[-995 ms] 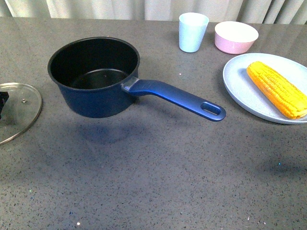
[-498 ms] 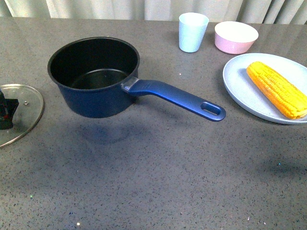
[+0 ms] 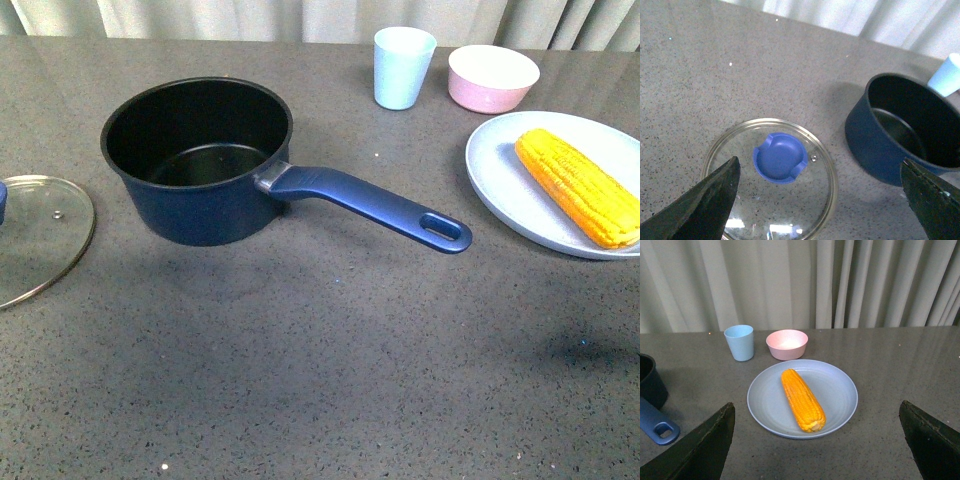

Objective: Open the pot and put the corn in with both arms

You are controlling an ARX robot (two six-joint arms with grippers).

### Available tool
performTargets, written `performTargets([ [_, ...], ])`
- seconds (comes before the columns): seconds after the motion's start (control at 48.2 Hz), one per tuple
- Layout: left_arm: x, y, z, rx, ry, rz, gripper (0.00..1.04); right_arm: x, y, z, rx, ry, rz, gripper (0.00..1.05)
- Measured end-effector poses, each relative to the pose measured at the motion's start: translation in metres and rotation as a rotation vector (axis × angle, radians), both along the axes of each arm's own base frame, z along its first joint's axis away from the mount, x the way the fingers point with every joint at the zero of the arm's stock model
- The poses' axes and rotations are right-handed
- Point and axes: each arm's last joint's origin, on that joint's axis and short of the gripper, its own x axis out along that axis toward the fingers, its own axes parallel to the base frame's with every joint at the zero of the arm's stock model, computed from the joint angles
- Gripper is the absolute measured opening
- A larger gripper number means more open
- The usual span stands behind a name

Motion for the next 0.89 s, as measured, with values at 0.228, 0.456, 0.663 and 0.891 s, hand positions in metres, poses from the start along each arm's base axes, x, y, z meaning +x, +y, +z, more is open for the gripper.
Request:
performTargets([
  [0.228, -0.039, -0.025, 0.022, 0.213, -0.275, 0.161, 0.58, 0.000, 0.000, 0.000, 0.000, 0.000, 0.000, 0.96],
  [0.456, -0.059, -0.045, 0.022, 0.230, -0.279, 0.155, 0.13, 0.000, 0.000, 0.000, 0.000, 0.000, 0.000, 0.96],
  [0.663, -0.069, -0.052, 0.023, 0.234, -0.283, 0.153, 0.02, 0.000, 0.000, 0.000, 0.000, 0.000, 0.000, 0.96],
  [0.891, -0.079, -0.065, 0.028, 0.236, -0.297, 0.159, 0.02, 0.000, 0.000, 0.000, 0.000, 0.000, 0.000, 0.96],
])
